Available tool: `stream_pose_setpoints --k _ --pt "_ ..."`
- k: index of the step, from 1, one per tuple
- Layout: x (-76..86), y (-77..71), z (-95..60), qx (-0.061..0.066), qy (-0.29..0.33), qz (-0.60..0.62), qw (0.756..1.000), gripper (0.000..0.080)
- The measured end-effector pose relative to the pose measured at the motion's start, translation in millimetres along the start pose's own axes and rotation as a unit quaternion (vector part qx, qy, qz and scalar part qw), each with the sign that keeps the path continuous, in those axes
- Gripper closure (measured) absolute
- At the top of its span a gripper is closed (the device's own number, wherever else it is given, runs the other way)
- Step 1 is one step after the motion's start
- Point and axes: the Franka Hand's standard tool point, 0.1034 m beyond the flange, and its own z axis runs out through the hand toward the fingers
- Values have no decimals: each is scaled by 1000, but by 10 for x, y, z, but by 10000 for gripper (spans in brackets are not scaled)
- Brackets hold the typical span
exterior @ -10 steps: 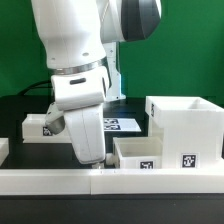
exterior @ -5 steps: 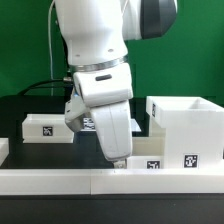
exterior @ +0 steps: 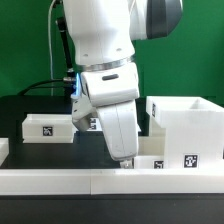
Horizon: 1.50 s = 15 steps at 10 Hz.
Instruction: Assemble drawer
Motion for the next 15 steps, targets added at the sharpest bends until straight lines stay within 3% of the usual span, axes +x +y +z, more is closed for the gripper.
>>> stream_pose_setpoints --k 5,7,8,9,11,13,15 --pt "329 -29 50 6 12 -12 1000 150" --pt "322 -30 55 6 12 -12 1000 150" --pt "247 -25 59 8 12 -13 1000 150" --pt "79 -14 45 18 11 -13 1000 150" --pt "-189 22 -49 11 2 7 1000 150" --pt "-382 -152 -145 -4 -7 32 999 150" --pt "-507 -499 -248 -14 -18 71 997 150"
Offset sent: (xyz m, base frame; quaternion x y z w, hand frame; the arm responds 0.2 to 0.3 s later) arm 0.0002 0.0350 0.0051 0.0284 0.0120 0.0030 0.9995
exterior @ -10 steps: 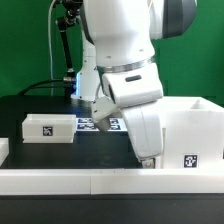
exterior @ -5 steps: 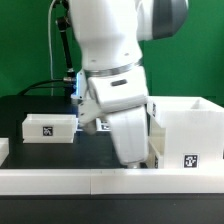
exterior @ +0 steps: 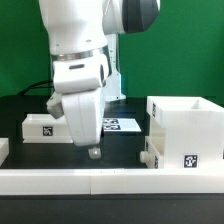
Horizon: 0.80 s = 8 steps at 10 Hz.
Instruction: Assemble drawer
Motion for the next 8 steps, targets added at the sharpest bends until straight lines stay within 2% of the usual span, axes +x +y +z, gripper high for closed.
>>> stream_pose_setpoints --k 1,3,8 --pt "-64 -132 -29 2 -3 10 1000 150" --pt "-186 -259 -45 3 -6 16 1000 150" --pt "-183 -266 -24 5 -6 78 997 150"
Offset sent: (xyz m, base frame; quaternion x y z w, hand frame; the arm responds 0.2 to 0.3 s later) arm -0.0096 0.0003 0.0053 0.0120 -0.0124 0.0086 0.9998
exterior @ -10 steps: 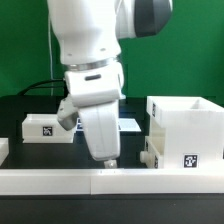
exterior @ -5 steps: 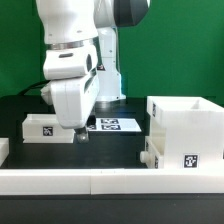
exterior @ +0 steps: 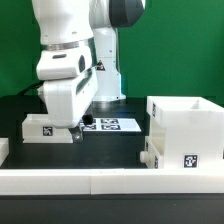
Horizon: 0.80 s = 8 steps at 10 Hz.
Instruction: Assemble drawer
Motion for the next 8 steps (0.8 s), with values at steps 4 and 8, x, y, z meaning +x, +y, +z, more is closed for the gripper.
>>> stream_pose_setpoints --k 4,8 --pt "-246 -65 -57 -18 11 166 986 150" --pt "-448 -343 -175 -45 15 347 937 150"
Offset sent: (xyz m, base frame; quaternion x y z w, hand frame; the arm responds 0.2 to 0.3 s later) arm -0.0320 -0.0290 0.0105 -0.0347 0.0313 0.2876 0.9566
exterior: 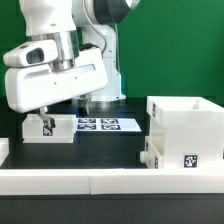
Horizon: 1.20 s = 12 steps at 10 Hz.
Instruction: Assemble drawer
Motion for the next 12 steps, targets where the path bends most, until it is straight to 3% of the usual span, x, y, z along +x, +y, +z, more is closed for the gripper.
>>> stream_pose_setpoints --k 6,8,12 --pt "5 -31 20 4 0 178 984 150" --pt "-173 -72 -15 -16 14 270 963 150" --pt "-493 -301 76 -48 29 275 960 150"
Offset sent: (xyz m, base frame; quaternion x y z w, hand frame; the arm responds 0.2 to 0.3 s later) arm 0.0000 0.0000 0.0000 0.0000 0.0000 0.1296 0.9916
